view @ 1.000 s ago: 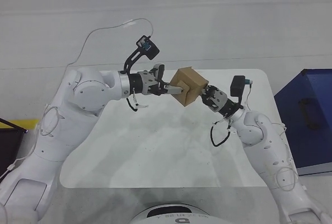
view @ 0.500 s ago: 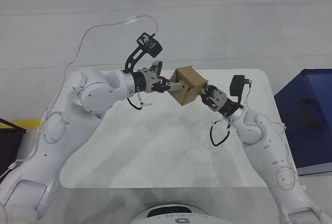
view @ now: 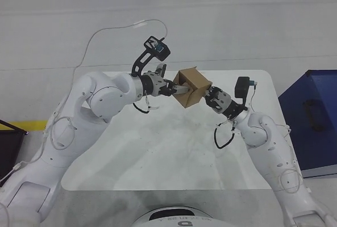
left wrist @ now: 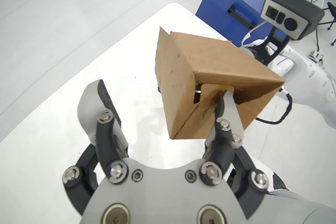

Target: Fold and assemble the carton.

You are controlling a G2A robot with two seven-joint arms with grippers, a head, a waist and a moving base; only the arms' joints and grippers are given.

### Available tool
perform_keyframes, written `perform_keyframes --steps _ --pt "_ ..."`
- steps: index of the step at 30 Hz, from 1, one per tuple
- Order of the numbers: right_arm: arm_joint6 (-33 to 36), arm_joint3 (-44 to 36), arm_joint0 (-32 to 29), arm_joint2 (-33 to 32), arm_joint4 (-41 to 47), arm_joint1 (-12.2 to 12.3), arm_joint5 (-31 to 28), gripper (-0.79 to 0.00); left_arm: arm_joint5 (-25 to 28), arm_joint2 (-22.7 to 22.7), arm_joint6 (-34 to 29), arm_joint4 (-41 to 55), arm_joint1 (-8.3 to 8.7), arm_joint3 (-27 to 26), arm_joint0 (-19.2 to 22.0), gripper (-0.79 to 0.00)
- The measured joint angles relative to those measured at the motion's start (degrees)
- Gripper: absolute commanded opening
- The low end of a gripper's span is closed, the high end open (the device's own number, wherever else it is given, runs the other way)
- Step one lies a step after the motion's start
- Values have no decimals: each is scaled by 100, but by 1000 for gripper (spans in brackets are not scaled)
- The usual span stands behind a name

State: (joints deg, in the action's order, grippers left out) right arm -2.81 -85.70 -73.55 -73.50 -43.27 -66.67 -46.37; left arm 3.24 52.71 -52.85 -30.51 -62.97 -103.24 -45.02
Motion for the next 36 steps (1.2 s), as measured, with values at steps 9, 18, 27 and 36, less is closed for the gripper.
perform_keyframes --steps 9,18,27,36 --pt "-37 -39 -45 -39 -41 7 -57 -785 -42 -4 -64 -24 -24 -2 -45 -86" --pt "-95 -71 -114 -97 -49 16 -110 -785 -74 -26 -68 22 -69 85 2 -25" --pt "-101 -17 -133 -147 74 22 -184 -785 618 500 -109 497 51 -36 -446 0" --pt "86 110 -27 -94 382 16 -262 -785 1906 2088 129 1309 375 -707 -1846 0"
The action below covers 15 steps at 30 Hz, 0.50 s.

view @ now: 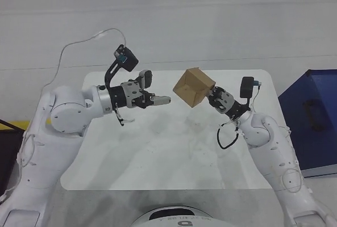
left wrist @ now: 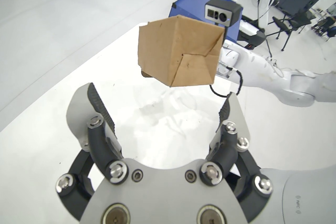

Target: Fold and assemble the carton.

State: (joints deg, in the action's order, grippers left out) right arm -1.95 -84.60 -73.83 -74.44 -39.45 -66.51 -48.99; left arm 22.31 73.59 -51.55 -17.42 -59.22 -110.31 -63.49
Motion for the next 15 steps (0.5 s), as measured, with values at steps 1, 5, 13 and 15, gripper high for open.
perform_keyframes --steps 1,5,13,15 --pt "0 0 0 0 0 0 0 -785 110 185 42 73 29 -8 -169 0" --pt "-4 -1 -2 -2 -7 0 2 -785 486 628 199 398 94 161 -597 0" --pt "-29 -640 -253 -551 -1498 73 1628 -785 840 986 560 636 149 760 -1059 0" --pt "102 -1032 -413 -714 -2332 107 2294 -785 843 986 571 638 150 802 -1071 0"
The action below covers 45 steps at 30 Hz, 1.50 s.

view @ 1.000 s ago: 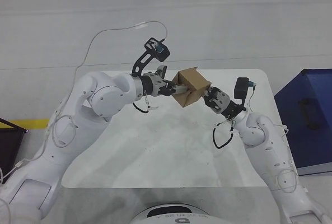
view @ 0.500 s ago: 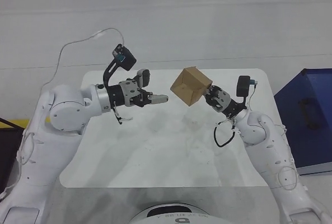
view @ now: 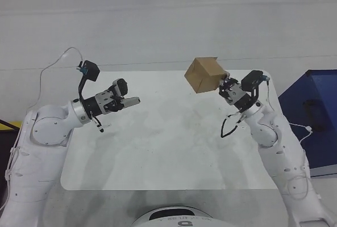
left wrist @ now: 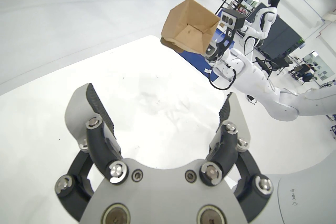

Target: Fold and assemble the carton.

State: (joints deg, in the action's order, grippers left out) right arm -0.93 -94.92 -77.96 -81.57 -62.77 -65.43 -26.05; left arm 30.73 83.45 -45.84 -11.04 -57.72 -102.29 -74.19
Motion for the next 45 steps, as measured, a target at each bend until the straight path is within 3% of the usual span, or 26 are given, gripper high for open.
perform_keyframes --steps 3,6,10,14,15,16,17,18,19,24,33,39,45 --pt "564 -729 -309 -70 -1679 59 991 -785 -2 -2 -2 0 0 -8 3 0" --pt "1570 -1284 -534 80 -3330 108 1400 -785 -3 -2 -4 -1 0 -8 4 0" --pt "3244 -1574 -612 709 -5495 105 1137 -785 -3 -2 -4 -1 0 -8 4 0" --pt "4082 -1580 -557 1260 -6094 43 734 -785 -3 -2 -4 -1 0 -8 4 0" --pt "4195 -1578 -555 1367 -6158 28 679 -702 -3 -2 -4 -1 0 -8 4 0" --pt "4301 -1570 -557 1497 -6233 9 634 -557 -3 -2 -4 -1 0 -8 4 0" --pt "4353 -1565 -561 1584 -6264 -5 608 -465 -3 -2 -4 -1 0 -8 4 0" --pt "4383 -1576 -565 1659 -6271 -18 586 -74 -3 -2 -4 -1 0 -8 4 0" --pt "4391 -1624 -570 1736 -6259 -35 573 0 -3 -2 -4 -1 0 -8 4 0" --pt "4080 -1956 -704 1767 -6268 -61 883 0 -3 -2 -4 -1 0 -8 4 0" --pt "2703 -1930 -956 1607 -5910 -77 1543 0 -3 -2 -4 -1 0 -8 4 0" --pt "1781 -1479 -739 1173 -4126 -166 2031 0 -3 -2 -4 -1 0 -8 4 0" --pt "1433 -771 -430 431 -1028 -258 1756 0 -3 -2 -4 -1 0 -8 4 0"
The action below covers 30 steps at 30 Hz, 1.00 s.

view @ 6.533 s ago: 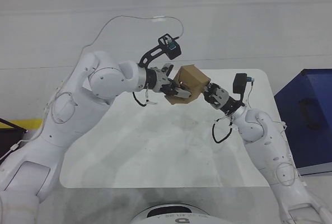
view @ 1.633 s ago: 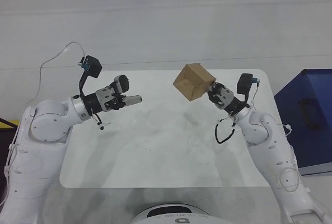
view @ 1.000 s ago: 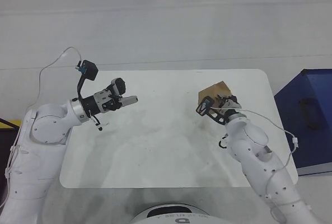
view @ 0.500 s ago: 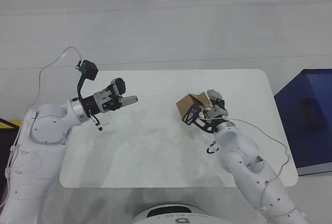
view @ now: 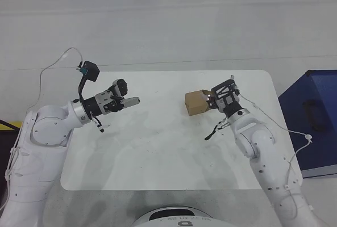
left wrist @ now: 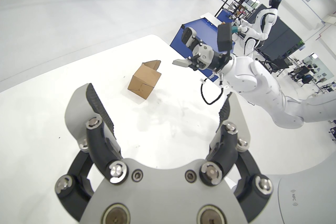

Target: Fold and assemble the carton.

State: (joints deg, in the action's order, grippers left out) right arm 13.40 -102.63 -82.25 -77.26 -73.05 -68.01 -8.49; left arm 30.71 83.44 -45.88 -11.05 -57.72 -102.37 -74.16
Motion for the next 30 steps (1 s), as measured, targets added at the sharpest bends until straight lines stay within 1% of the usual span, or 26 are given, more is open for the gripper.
perform_keyframes --steps 1,2,4,11,12,13,16,18,19,20,22,25,27,28,30 --pt "32 162 34 -166 622 3 -222 0 0 0 0 0 0 0 0 0" --pt "102 262 54 -272 989 11 -400 0 0 0 0 0 0 0 0 0" --pt "212 350 68 -384 1451 26 -659 0 0 0 0 0 0 0 0 0" --pt "273 391 77 -333 1508 24 -685 0 0 0 0 0 0 0 0 0" --pt "413 507 136 -304 1641 23 -821 0 0 0 0 0 0 0 0 0" --pt "730 765 316 -343 1960 29 -1042 0 0 0 0 0 0 0 0 0" --pt "1615 1484 874 -539 2658 75 -1326 0 0 0 0 0 0 0 0 0" --pt "1996 1784 1128 -607 2613 111 -1426 -80 0 0 0 0 0 0 0 0" --pt "2169 1926 1248 -634 2517 131 -1468 -148 0 0 0 0 0 0 0 0" --pt "2270 2013 1316 -648 2490 142 -1509 -191 0 0 0 0 0 0 0 0" --pt "2505 2195 1458 -658 2412 171 -1627 -240 0 0 0 0 0 0 0 0" --pt "2877 2458 1690 -515 2176 195 -1787 -385 0 0 0 0 0 0 0 0" --pt "2971 2639 1833 -387 2113 191 -1882 -409 0 0 0 0 0 0 0 0" --pt "2998 2784 1934 -291 2058 184 -1931 -440 0 0 0 0 0 0 0 0" --pt "2957 3032 2096 -150 1952 165 -1898 -456 0 0 0 0 0 0 0 0"
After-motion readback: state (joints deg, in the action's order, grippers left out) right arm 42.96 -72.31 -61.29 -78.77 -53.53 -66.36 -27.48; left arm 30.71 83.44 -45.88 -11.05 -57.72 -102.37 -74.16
